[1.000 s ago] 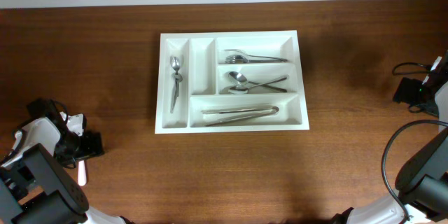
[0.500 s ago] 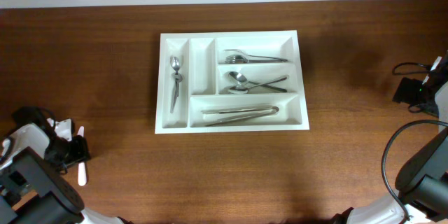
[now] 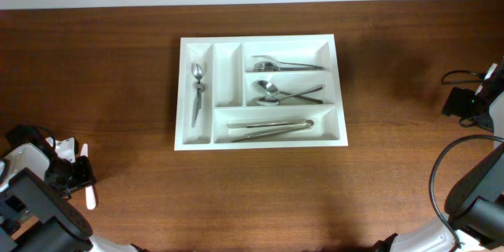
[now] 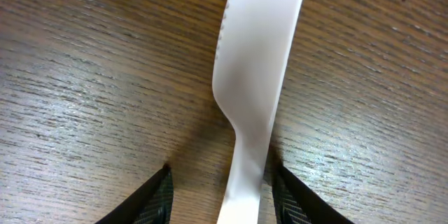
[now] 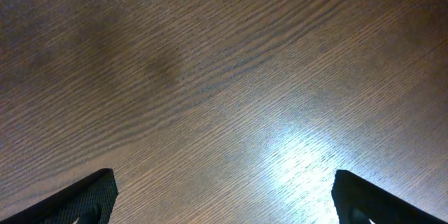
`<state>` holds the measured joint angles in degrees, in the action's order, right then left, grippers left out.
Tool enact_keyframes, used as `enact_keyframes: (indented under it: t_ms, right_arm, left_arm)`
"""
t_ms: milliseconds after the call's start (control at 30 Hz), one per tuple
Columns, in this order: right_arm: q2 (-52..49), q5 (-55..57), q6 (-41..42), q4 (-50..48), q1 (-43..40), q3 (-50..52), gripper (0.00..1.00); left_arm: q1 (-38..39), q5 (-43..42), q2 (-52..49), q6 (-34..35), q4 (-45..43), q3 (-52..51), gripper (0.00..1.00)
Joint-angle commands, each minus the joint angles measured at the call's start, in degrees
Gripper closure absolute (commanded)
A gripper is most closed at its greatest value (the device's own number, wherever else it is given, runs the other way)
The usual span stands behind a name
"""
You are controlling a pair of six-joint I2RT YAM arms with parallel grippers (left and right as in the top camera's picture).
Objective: Pack container
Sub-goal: 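Close the left gripper on the knife handle and lift it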
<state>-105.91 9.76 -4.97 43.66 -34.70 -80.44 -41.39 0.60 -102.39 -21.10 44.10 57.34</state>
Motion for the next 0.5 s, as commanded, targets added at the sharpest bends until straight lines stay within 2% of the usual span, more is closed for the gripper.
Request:
enact_keyframes:
  t_ms: [0,67,133,267,367,467]
  right_arm:
    - [0.63,0.07,-0.17,0.0,0.17,0.42,0.01]
    - [0.63,0.07,-0.17,0.02,0.17,0.42,0.01]
    - [0.63,0.07,-0.17,0.02,0.17,0.42,0.01]
    - [0.63,0.07,-0.15,0.02,0.17,0.42,0.01]
    - [0.63,0.07,-0.17,0.02,0.17,0.42,0.01]
    - [0.63,0.07,-0.15,0.02,0.17,0.42,0.02]
  left_arm:
    - [-0.26,-4.04,-2.62,-3.28,-0.26,-1.07,0.53]
    - [-0.26,-4.07,-2.62,-3.26,-0.55,-1.07,0.56]
    - [-0.26,-4.07,-2.62,-3.28,-0.68,-1.07,0.65]
    - [-0.26,-4.07,-2.62,-3.26,-1.27,-1.07,0.71]
    - [-0.26,-4.07,-2.62,-3.26,-1.55,-1.05,0.83]
    - [-0.26,-4.07,-2.62,-3.23,-1.64,-1.05,0.85]
